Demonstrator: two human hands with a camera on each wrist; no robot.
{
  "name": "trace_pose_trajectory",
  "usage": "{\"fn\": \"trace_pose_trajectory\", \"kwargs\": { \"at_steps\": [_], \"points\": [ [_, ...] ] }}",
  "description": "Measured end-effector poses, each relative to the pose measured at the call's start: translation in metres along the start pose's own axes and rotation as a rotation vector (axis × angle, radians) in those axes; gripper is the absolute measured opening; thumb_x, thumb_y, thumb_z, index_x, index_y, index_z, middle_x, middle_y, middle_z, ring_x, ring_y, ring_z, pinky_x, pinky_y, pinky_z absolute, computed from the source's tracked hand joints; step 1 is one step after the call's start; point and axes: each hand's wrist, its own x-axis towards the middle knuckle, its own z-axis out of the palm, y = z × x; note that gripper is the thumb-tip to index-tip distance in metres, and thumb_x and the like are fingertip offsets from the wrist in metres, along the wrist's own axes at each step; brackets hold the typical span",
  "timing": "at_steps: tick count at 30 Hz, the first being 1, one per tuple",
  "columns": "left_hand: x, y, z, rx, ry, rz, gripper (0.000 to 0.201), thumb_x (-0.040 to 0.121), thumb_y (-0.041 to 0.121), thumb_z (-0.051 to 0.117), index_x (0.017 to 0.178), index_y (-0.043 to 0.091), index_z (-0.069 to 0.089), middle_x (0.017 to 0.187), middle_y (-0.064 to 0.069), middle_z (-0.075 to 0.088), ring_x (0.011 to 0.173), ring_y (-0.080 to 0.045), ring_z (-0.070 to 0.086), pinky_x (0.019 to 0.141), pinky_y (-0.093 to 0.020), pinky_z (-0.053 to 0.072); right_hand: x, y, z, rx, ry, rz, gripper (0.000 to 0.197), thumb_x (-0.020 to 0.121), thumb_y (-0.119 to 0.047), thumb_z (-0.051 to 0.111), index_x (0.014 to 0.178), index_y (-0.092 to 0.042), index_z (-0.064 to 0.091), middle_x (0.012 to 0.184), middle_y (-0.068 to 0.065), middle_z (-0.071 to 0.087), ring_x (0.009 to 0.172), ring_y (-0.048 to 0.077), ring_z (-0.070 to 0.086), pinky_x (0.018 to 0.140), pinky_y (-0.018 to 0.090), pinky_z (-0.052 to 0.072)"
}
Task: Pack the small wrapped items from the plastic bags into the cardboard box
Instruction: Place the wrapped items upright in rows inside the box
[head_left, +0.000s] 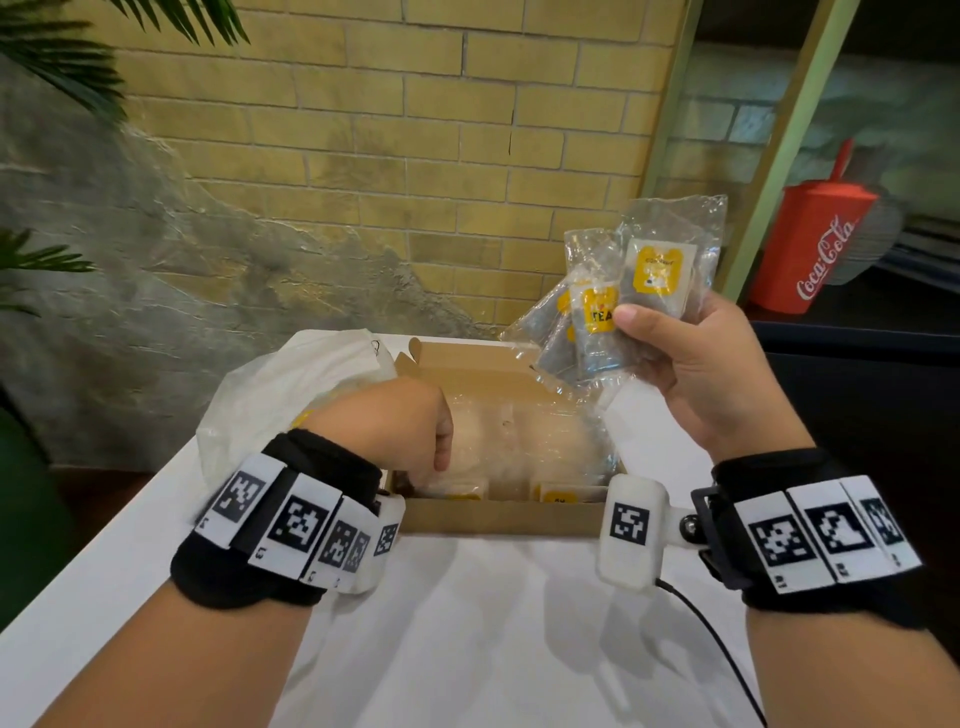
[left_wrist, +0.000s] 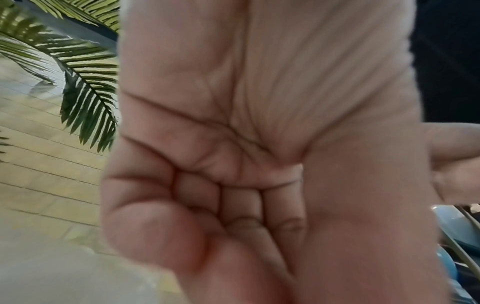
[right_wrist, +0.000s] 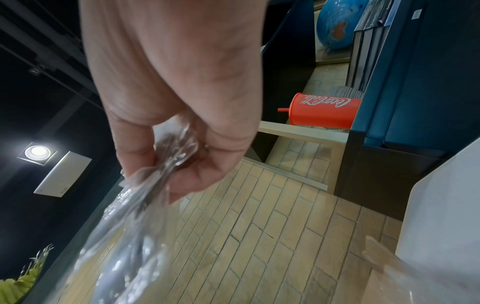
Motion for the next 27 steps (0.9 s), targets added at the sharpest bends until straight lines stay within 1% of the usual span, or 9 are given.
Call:
{"fn": "trace_pose_trajectory", "kwargs": {
  "at_steps": [4, 6, 10, 12, 16, 18, 21, 23, 27],
  "points": [
    [0.001, -0.006, -0.003, -0.069, 0.036, 0.001, 0.017, 0.066, 0.009, 0.073, 0.071, 0.024, 0.066, 0.073, 0.003, 0.068, 0.068, -0.013, 0.061, 0.061, -0.022, 0.047, -0.001, 0.002, 0.004, 0.005, -0.032, 0.009, 0.018, 0.079, -0.003, 0.063, 0.092, -0.015, 0.061, 0.066, -0.006, 0.069, 0.059, 0.003, 0.063, 0.056, 0.019, 0.051],
    [0.0, -0.005, -0.008, -0.19, 0.136, 0.064, 0.021, 0.068, 0.023, 0.079, 0.079, 0.028, 0.062, 0.075, 0.007, 0.063, 0.069, -0.01, 0.057, 0.064, -0.024, 0.045, -0.003, 0.004, 0.008, -0.021, -0.06, 0.014, 0.016, 0.08, -0.004, 0.063, 0.09, -0.016, 0.061, 0.061, -0.009, 0.066, 0.055, 0.001, 0.06, 0.056, 0.019, 0.048],
    [-0.01, 0.006, -0.019, -0.78, 0.242, 0.245, 0.063, 0.057, 0.054, 0.075, 0.113, 0.038, 0.051, 0.108, 0.005, 0.061, 0.09, -0.006, 0.063, 0.08, -0.025, 0.052, -0.003, 0.008, 0.015, -0.028, -0.123, 0.054, 0.034, 0.063, -0.018, 0.072, 0.096, -0.014, 0.064, 0.085, 0.003, 0.072, 0.079, 0.017, 0.069, 0.075, 0.032, 0.056],
    [-0.014, 0.012, -0.019, -0.96, 0.199, 0.297, 0.06, 0.063, 0.047, 0.072, 0.118, 0.038, 0.05, 0.111, 0.006, 0.062, 0.092, -0.005, 0.064, 0.076, -0.027, 0.055, -0.004, 0.01, 0.019, -0.012, -0.151, 0.087, 0.055, 0.054, -0.024, 0.075, 0.105, -0.008, 0.063, 0.099, 0.012, 0.072, 0.092, 0.024, 0.069, 0.081, 0.036, 0.057],
    [-0.016, 0.028, -0.013, -1.127, 0.11, 0.35, 0.034, 0.072, 0.032, 0.064, 0.105, 0.025, 0.058, 0.079, 0.011, 0.068, 0.067, -0.006, 0.065, 0.058, -0.025, 0.05, -0.006, 0.012, 0.029, -0.006, -0.249, 0.12, 0.063, 0.053, -0.019, 0.075, 0.112, -0.001, 0.059, 0.097, 0.009, 0.072, 0.09, 0.021, 0.07, 0.071, 0.027, 0.056],
    [-0.014, 0.032, -0.009, -1.167, 0.14, 0.346, 0.037, 0.072, 0.028, 0.066, 0.108, 0.022, 0.06, 0.093, -0.003, 0.071, 0.084, -0.021, 0.07, 0.068, -0.042, 0.056, -0.008, 0.013, 0.032, -0.008, -0.266, 0.108, 0.061, 0.054, -0.016, 0.075, 0.112, -0.009, 0.057, 0.1, 0.007, 0.072, 0.093, 0.021, 0.069, 0.071, 0.026, 0.056],
    [-0.013, 0.033, -0.009, -1.196, 0.179, 0.32, 0.044, 0.069, 0.023, 0.072, 0.11, 0.015, 0.06, 0.106, -0.021, 0.067, 0.098, -0.043, 0.063, 0.088, -0.07, 0.041, -0.008, 0.012, 0.032, -0.045, -0.236, 0.105, 0.055, 0.062, -0.014, 0.072, 0.111, -0.02, 0.048, 0.104, 0.003, 0.068, 0.093, 0.018, 0.068, 0.068, 0.025, 0.055],
    [-0.012, 0.03, -0.01, -1.22, 0.201, 0.293, 0.048, 0.067, 0.02, 0.072, 0.112, 0.011, 0.059, 0.103, -0.02, 0.066, 0.095, -0.04, 0.064, 0.087, -0.071, 0.042, -0.008, 0.012, 0.032, -0.095, -0.194, 0.106, 0.039, 0.075, -0.012, 0.067, 0.107, -0.022, 0.046, 0.102, 0.001, 0.065, 0.084, 0.014, 0.066, 0.064, 0.026, 0.055],
    [-0.009, 0.026, -0.011, -1.222, 0.275, 0.253, 0.041, 0.071, 0.009, 0.07, 0.11, 0.008, 0.058, 0.101, -0.017, 0.067, 0.085, -0.029, 0.067, 0.079, -0.053, 0.055, -0.007, 0.011, 0.032, -0.289, -0.079, 0.035, 0.014, 0.088, -0.005, 0.057, 0.096, -0.016, 0.056, 0.095, 0.006, 0.065, 0.071, 0.011, 0.062, 0.065, 0.027, 0.054]
  ]
}}
